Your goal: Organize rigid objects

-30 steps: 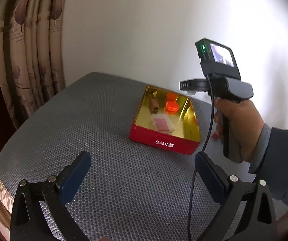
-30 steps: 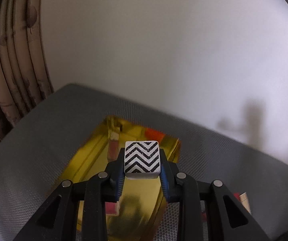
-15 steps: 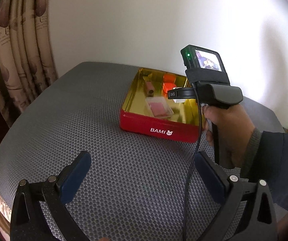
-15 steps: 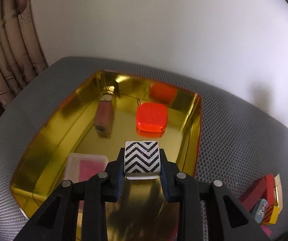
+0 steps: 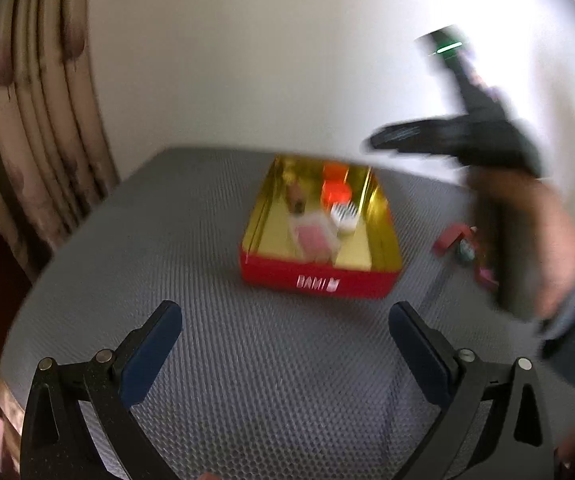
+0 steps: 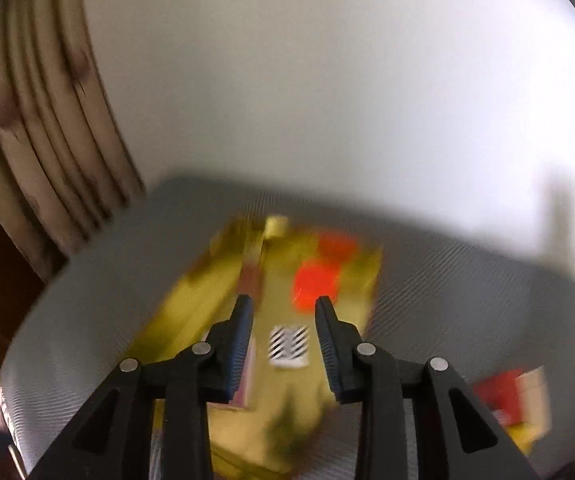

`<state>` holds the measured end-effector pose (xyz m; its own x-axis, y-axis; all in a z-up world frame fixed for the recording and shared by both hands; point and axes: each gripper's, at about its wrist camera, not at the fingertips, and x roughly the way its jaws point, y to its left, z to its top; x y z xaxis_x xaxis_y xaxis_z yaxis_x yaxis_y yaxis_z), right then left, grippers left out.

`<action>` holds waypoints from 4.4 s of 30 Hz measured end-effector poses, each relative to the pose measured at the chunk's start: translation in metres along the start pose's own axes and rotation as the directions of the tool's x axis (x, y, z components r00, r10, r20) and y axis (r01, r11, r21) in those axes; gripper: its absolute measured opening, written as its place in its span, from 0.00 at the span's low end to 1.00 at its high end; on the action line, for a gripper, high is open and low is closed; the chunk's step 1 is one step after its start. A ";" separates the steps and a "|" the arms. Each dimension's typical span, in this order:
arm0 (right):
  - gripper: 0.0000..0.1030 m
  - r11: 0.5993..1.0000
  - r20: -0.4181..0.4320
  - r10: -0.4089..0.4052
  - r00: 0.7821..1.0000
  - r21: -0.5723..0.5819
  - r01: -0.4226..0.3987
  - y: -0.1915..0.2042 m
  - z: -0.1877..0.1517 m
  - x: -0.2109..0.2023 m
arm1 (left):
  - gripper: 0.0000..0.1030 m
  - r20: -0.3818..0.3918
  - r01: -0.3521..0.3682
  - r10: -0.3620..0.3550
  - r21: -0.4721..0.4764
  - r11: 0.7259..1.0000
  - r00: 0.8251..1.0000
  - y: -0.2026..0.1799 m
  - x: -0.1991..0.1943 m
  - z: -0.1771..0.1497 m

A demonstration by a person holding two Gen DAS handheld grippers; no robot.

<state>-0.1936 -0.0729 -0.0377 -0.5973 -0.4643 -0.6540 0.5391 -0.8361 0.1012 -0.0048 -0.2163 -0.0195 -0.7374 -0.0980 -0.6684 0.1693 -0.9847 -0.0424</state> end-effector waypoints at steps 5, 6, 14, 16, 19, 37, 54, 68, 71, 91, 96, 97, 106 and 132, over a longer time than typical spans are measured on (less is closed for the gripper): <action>0.60 0.993 0.178 -0.117 0.977 0.012 0.117 -0.054 -0.013 -0.138 | 0.99 0.047 0.092 -0.092 0.013 0.996 0.995 -0.027 -0.014 0.033; 0.61 0.985 0.189 -0.171 0.967 0.022 0.170 -0.065 -0.025 -0.157 | 0.99 0.041 0.133 -0.133 0.011 0.991 0.990 -0.037 -0.013 0.040; 0.61 0.944 0.046 -0.249 0.967 0.234 0.232 -0.150 -0.165 -0.196 | 0.99 -0.017 0.248 -0.248 0.150 0.957 0.969 -0.152 0.024 0.048; 0.61 0.930 0.012 -0.255 0.967 0.276 0.242 -0.165 -0.194 -0.192 | 0.99 -0.050 0.260 -0.255 0.172 0.950 0.966 -0.176 0.043 0.041; 0.61 0.921 -0.021 -0.237 0.971 0.314 0.231 -0.182 -0.227 -0.190 | 0.94 -0.104 0.262 -0.245 0.225 0.938 0.964 -0.213 0.072 0.026; 0.61 0.894 0.014 -0.158 0.987 0.426 0.136 -0.223 -0.263 -0.219 | 0.32 -0.342 0.252 -0.136 0.323 0.912 0.930 -0.327 0.212 0.008; 0.61 0.914 0.045 -0.132 0.990 0.391 0.104 -0.202 -0.255 -0.235 | 0.26 -0.115 0.112 -0.079 0.325 0.939 0.990 -0.300 0.117 0.076; 0.61 0.947 0.053 -0.094 0.994 0.311 0.073 -0.173 -0.249 -0.242 | 0.26 -0.096 -0.043 0.066 0.228 0.973 0.993 -0.212 0.093 0.082; 0.61 0.950 0.050 -0.089 0.995 0.305 0.070 -0.172 -0.250 -0.240 | 0.26 -0.102 -0.065 0.089 0.215 0.975 0.991 -0.198 0.100 0.084; 0.61 0.948 0.042 -0.083 0.996 0.310 0.066 -0.171 -0.251 -0.233 | 0.26 -0.145 -0.154 0.170 0.120 0.981 0.975 -0.093 0.112 0.083; 0.61 0.950 0.031 -0.081 0.996 0.304 0.068 -0.169 -0.252 -0.228 | 0.26 -0.156 -0.138 0.150 0.090 0.986 0.976 -0.061 0.107 0.087; 0.61 0.951 0.031 -0.081 0.996 0.303 0.068 -0.170 -0.251 -0.227 | 0.26 -0.162 -0.138 0.150 0.085 0.987 0.975 -0.056 0.107 0.088; 0.61 0.940 0.011 -0.081 0.997 0.335 0.073 -0.181 -0.254 -0.220 | 0.26 -0.229 -0.142 0.151 0.056 0.988 0.962 -0.028 0.132 0.083; 0.61 0.923 -0.048 -0.073 0.996 0.375 0.086 -0.191 -0.268 -0.201 | 0.39 -0.376 -0.215 0.201 0.004 0.977 0.904 -0.014 0.193 0.054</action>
<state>-0.0174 0.2581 -0.1266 -0.6056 -0.3873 -0.6952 0.2239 -0.9212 0.3182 -0.1848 -0.2293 -0.1072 -0.3868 -0.2319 -0.8925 0.3217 -0.9410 0.1051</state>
